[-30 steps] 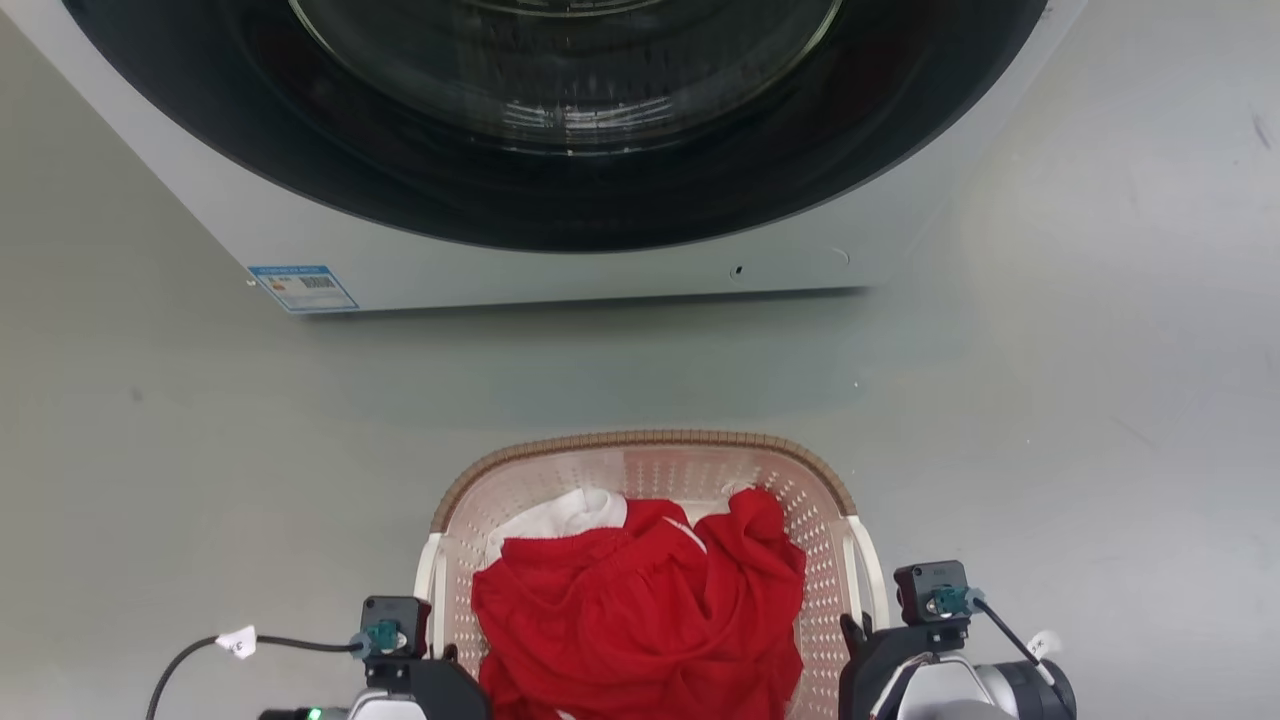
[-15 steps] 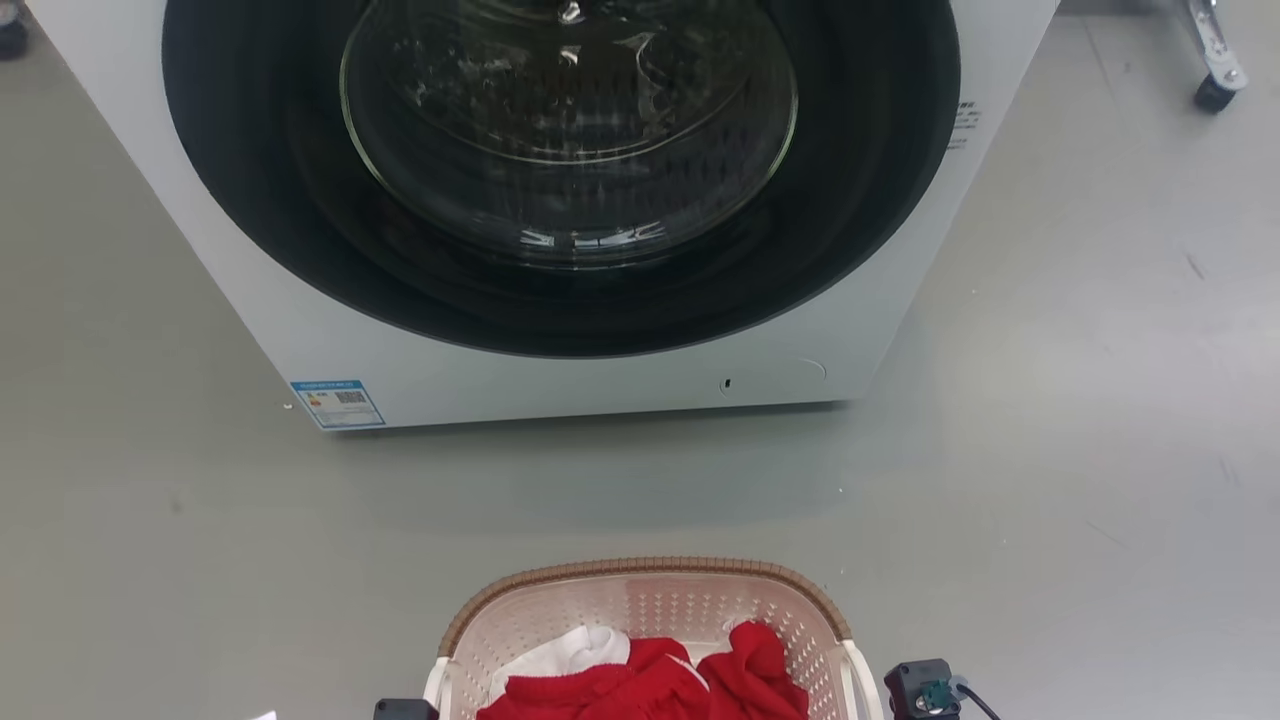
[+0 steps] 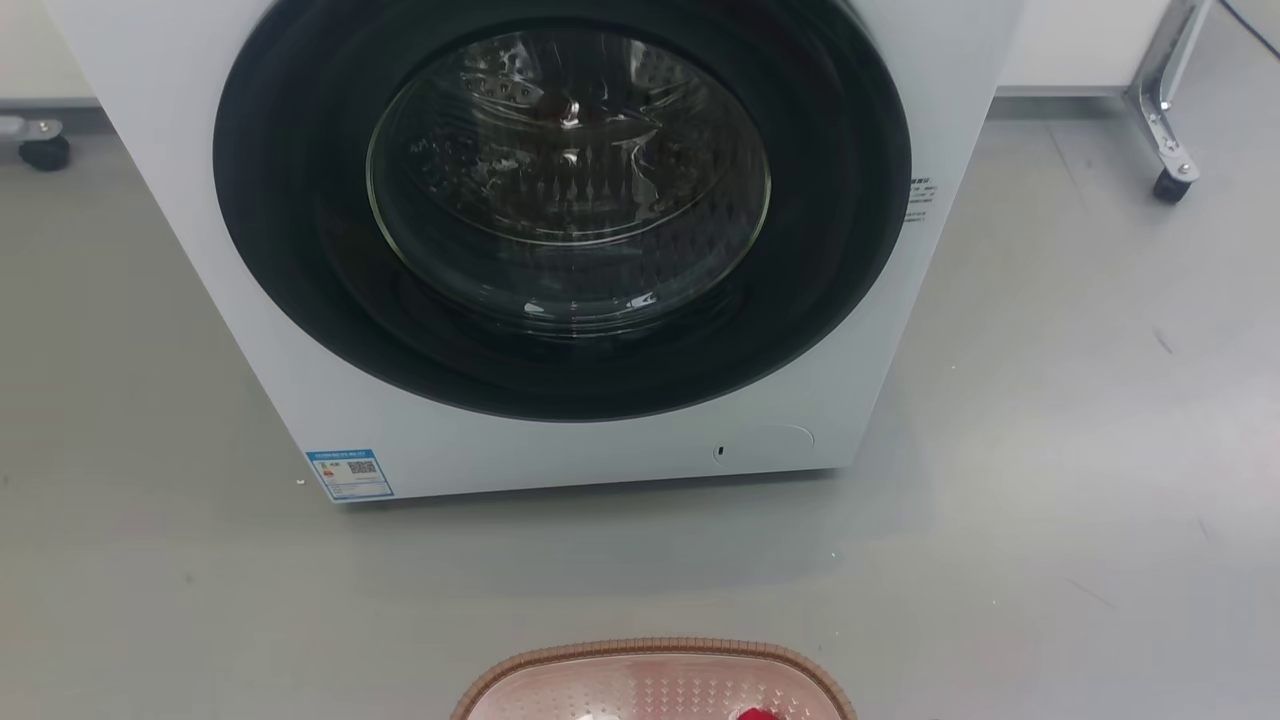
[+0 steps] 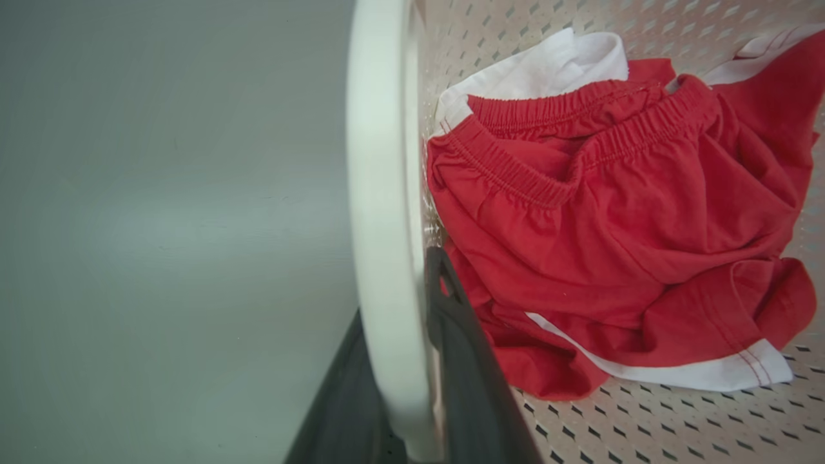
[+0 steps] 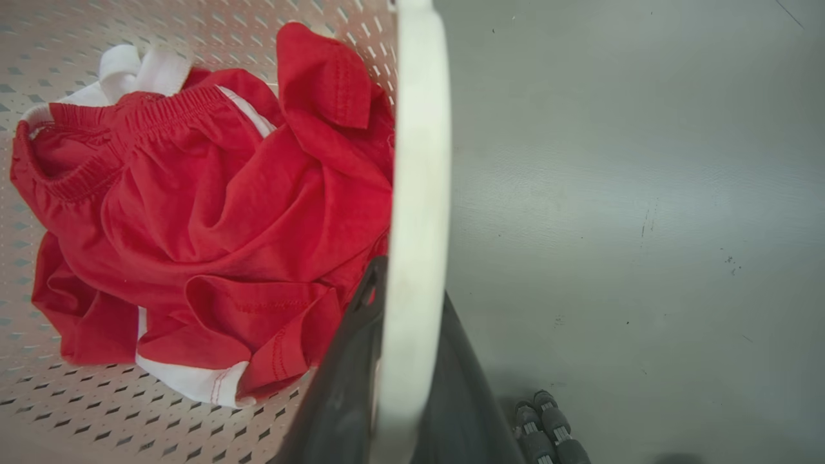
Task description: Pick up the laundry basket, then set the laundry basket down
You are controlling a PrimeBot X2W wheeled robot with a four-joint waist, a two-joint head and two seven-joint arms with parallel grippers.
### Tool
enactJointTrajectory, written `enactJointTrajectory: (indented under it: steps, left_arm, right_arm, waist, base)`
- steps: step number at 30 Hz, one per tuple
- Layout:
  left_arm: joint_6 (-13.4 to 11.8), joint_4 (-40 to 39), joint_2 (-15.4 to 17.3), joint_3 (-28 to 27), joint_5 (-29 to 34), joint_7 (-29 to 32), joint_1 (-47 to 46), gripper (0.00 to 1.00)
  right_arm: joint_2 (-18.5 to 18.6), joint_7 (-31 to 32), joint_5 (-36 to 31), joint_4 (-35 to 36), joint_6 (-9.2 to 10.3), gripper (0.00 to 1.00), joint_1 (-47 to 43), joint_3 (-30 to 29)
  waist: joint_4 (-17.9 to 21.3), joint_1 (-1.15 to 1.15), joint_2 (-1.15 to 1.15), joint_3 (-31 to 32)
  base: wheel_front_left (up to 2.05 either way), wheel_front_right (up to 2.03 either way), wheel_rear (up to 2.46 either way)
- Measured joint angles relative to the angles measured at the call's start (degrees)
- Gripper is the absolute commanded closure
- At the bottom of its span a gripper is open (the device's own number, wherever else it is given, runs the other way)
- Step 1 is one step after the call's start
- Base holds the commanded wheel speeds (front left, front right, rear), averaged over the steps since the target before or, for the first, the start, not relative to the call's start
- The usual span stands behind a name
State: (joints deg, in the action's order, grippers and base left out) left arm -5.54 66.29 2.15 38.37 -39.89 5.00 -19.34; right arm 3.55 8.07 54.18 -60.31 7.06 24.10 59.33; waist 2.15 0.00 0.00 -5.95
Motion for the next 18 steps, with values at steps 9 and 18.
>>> enactJointTrajectory:
  steps: [9, 18]
  left_arm:
    - [-0.5, -0.6, 0.0, 1.4, -2.1, 1.2, 0.6, 1.00]
    - [-0.6, -0.5, 0.0, 2.4, -2.5, 1.5, 1.1, 1.00]
  right_arm:
    - [-0.2, 1.5, 1.2, -1.6, -0.52, 1.00, 0.0, 1.0]
    - [-0.2, 1.9, 2.9, -1.8, -0.52, 1.00, -0.3, 2.2]
  waist:
    - [0.1, 0.00, 0.00, 2.7]
    - [-0.2, 0.00, 0.00, 4.6]
  base:
    - [0.00, 0.00, 0.00]
    - [0.00, 0.00, 0.00]
